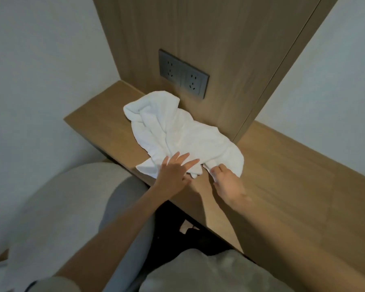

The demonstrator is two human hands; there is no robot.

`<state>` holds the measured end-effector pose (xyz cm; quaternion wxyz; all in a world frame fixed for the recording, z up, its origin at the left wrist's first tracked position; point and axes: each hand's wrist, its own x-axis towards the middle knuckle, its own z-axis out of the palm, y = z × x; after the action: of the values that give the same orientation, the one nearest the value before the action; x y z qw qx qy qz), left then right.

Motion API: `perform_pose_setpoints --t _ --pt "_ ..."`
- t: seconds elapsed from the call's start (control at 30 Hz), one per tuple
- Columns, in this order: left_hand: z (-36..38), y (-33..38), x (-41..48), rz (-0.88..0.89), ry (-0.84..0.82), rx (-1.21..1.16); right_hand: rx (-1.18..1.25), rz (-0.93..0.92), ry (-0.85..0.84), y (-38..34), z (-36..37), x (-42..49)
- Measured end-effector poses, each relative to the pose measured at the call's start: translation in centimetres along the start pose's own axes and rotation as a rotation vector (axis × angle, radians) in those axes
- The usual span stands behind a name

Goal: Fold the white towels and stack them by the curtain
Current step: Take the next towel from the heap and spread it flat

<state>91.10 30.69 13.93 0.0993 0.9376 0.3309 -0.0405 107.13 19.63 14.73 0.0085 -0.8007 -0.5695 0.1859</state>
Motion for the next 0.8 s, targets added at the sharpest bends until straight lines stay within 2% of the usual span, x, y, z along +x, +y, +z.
perform_pose_setpoints --t 0.07,0.13,0.23,0.33,0.37,0.43,0.47,0.53,0.63,0.7,0.8 --pt "0.5 0.5 0.3 0.003 -0.039 0.06 -0.068 -0.048 -0.012 0.8 0.3 -0.2" --pt "0.9 0.6 0.6 -0.035 -0.011 0.094 -0.075 -0.058 -0.029 1.2 0.4 -0.3" --pt "0.5 1.2 0.8 -0.044 0.095 0.061 -0.04 -0.017 -0.062 1.5 -0.3 0.0" --pt "-0.5 1.5 0.9 0.051 0.294 -0.024 0.016 0.048 -0.063 1.4 -1.6 0.3" --pt "-0.9 1.5 0.9 0.035 0.27 -0.159 0.041 0.069 -0.056 1.4 -2.1 0.3" --pt "-2.2 1.4 0.8 -0.11 0.195 -0.43 0.079 0.108 0.002 1.6 -3.5 -0.1" --pt "-2.6 1.2 0.7 -0.159 0.187 -0.57 0.09 0.126 0.06 1.9 -4.3 -0.5" --pt "-4.2 1.0 0.2 -0.126 0.316 -0.751 0.149 0.158 0.237 2.4 -5.9 -1.7" --pt "-7.3 0.9 -0.1 -0.046 0.467 -0.858 0.314 0.233 0.53 3.0 -9.0 -3.8" --pt "-9.4 1.0 0.4 -0.018 0.506 -0.913 0.446 0.312 0.728 3.3 -11.5 -5.3" --pt "-11.9 1.6 1.1 0.063 0.492 -0.847 0.601 0.393 1.004 3.7 -15.3 -7.9"
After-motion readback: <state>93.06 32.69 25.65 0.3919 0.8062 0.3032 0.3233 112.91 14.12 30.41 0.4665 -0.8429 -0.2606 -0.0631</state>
